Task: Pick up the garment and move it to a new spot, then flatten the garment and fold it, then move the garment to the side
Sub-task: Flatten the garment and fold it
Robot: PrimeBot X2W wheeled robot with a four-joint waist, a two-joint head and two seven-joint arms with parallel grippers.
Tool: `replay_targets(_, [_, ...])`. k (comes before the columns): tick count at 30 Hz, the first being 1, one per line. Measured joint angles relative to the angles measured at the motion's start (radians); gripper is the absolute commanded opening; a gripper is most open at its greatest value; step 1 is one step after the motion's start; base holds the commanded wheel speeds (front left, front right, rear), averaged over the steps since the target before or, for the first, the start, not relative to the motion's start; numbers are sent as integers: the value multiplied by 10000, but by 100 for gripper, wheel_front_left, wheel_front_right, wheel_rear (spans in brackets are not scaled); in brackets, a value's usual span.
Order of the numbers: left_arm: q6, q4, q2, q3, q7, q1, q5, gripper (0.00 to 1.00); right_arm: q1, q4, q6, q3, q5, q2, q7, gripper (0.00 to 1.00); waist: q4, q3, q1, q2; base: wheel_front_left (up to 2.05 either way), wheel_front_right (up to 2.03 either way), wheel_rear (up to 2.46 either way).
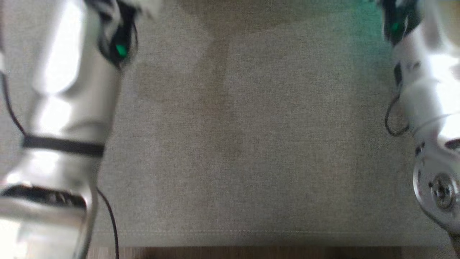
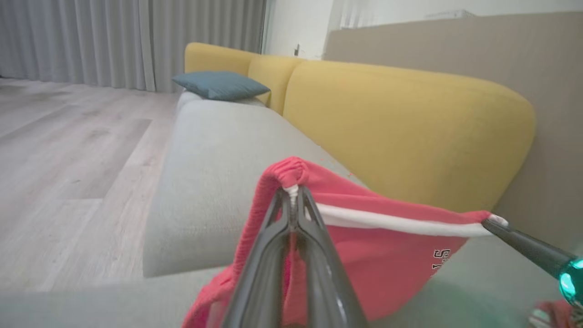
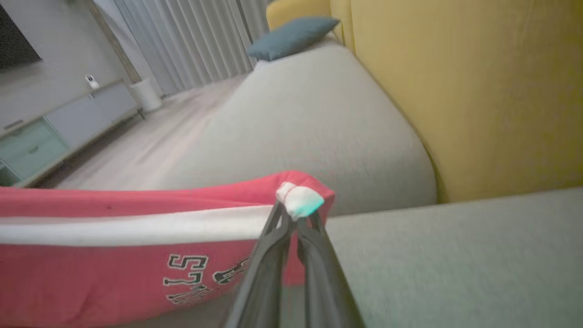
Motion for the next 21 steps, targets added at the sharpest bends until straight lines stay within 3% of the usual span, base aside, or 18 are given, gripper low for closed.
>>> replay_targets(4, [2, -458, 194, -938, -2, 1422, -25, 0, 633, 514, 0, 746, 182, -278, 355, 0, 24, -308, -1, 0, 0, 0, 0])
replay_targets(10, [2, -867, 1051, -2416, -2, 3015, -25, 0, 1508, 627, 0, 2073, 920, -512, 1195, 0, -53, -961, -1, 0, 0, 0, 0])
replay_targets(21, [2, -1283, 1837, -4075, -2, 4764, -2, 0, 3475, -1091, 0, 4832, 3219, -1693, 3191, 0, -349, -2276, -1, 1, 0, 0, 0])
